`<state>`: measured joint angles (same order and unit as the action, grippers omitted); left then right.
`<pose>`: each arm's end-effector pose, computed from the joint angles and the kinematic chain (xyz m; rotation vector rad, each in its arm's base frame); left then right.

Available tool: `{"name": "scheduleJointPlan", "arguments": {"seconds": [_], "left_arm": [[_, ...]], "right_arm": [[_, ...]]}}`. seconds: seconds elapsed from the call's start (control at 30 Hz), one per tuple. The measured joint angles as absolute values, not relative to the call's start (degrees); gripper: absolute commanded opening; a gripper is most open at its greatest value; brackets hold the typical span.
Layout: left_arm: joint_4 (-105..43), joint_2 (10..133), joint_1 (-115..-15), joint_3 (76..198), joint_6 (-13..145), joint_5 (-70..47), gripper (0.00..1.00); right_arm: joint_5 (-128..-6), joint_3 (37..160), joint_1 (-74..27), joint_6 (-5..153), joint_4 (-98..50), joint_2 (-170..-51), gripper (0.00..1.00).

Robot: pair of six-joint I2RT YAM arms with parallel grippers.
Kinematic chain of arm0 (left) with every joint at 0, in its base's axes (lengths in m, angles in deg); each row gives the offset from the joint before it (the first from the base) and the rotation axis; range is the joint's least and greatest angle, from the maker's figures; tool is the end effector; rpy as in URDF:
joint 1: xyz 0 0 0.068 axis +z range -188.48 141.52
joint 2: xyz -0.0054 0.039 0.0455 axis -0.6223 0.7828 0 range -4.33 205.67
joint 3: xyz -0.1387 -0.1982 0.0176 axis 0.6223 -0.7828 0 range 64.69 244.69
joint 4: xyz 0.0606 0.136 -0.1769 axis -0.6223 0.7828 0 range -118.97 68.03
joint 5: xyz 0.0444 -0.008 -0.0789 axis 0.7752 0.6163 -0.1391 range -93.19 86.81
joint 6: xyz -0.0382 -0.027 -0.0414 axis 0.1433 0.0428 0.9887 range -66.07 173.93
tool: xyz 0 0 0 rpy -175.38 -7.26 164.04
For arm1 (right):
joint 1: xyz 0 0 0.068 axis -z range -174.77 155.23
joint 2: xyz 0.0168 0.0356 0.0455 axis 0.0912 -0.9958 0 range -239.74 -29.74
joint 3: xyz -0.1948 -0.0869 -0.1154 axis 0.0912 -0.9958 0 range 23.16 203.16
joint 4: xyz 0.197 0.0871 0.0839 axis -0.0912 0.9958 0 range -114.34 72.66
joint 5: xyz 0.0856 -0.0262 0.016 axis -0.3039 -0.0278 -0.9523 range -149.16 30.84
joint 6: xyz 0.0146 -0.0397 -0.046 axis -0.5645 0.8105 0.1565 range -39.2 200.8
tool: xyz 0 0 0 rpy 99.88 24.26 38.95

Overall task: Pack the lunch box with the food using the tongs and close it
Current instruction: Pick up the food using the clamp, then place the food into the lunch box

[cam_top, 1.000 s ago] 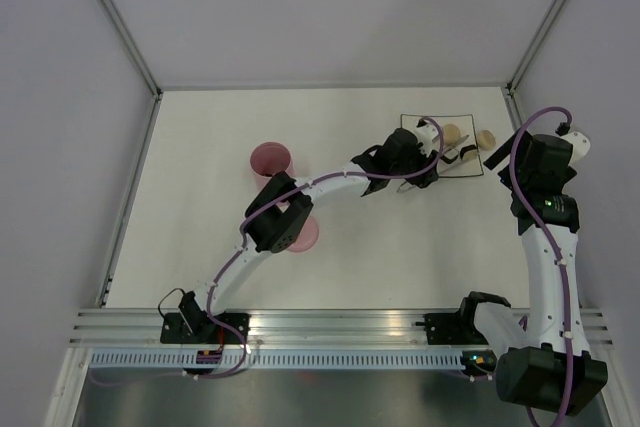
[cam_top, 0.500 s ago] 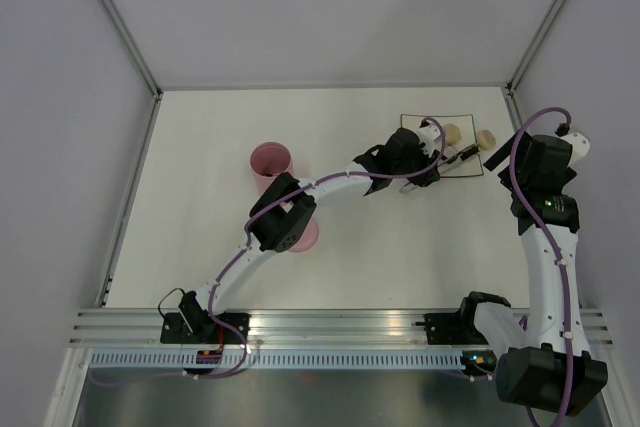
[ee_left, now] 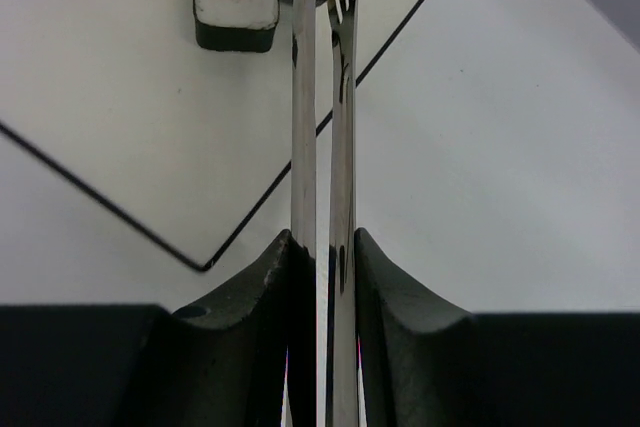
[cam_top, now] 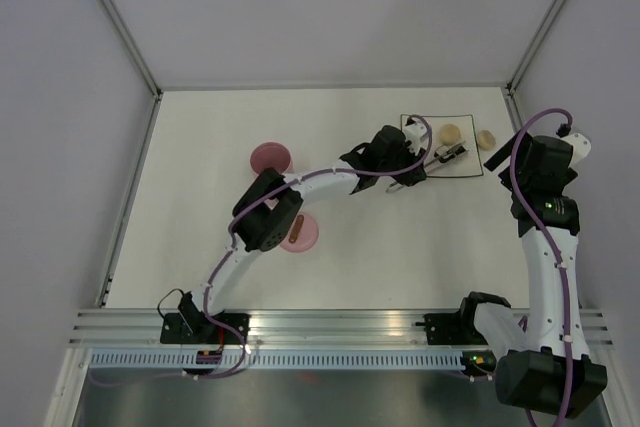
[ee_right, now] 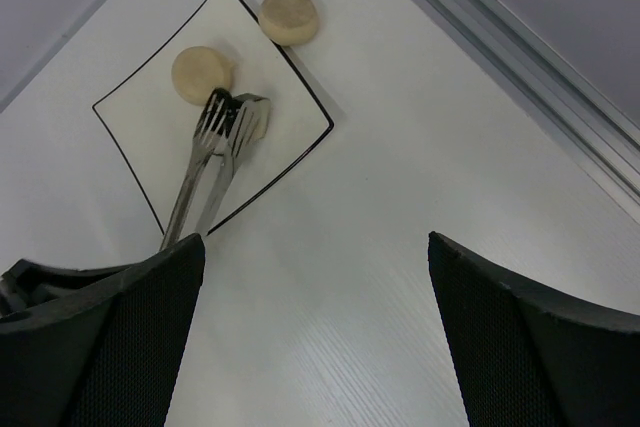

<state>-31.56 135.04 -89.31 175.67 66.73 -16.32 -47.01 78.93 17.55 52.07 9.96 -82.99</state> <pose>0.3202 -0.4102 0.1643 0.8397 1.9650 -0.9133 0.1863 -0.0509 0.3056 0.8562 1.9309 -0.0544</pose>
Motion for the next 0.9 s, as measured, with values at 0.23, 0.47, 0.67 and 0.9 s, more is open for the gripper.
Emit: {"name": "scheduleJointPlan", "arguments": {"seconds": [0.23, 0.47, 0.67, 0.9], "left_arm": [[-38.35, 111.13, -87.48, 148.61, 70.27, -16.05, 0.2], [-43.29, 87.87, -86.69, 127.43, 73.48, -11.79, 0.2], [-34.75, 66.28, -82.38, 115.7, 75.73, -3.75, 0.2], [-18.81, 43.81, -79.56, 112.81, 78.25, 6.09, 0.2]], "right_arm": [[-47.25, 78.93, 17.55, 51.92, 10.14, -82.82, 0.98], [-47.28, 78.93, 17.55, 51.87, 10.9, -80.48, 0.98], [-48.02, 77.2, 17.55, 51.48, 10.84, -78.36, 0.98], [-50.77, 74.23, 17.53, 50.52, 10.81, -77.99, 0.98]]}}
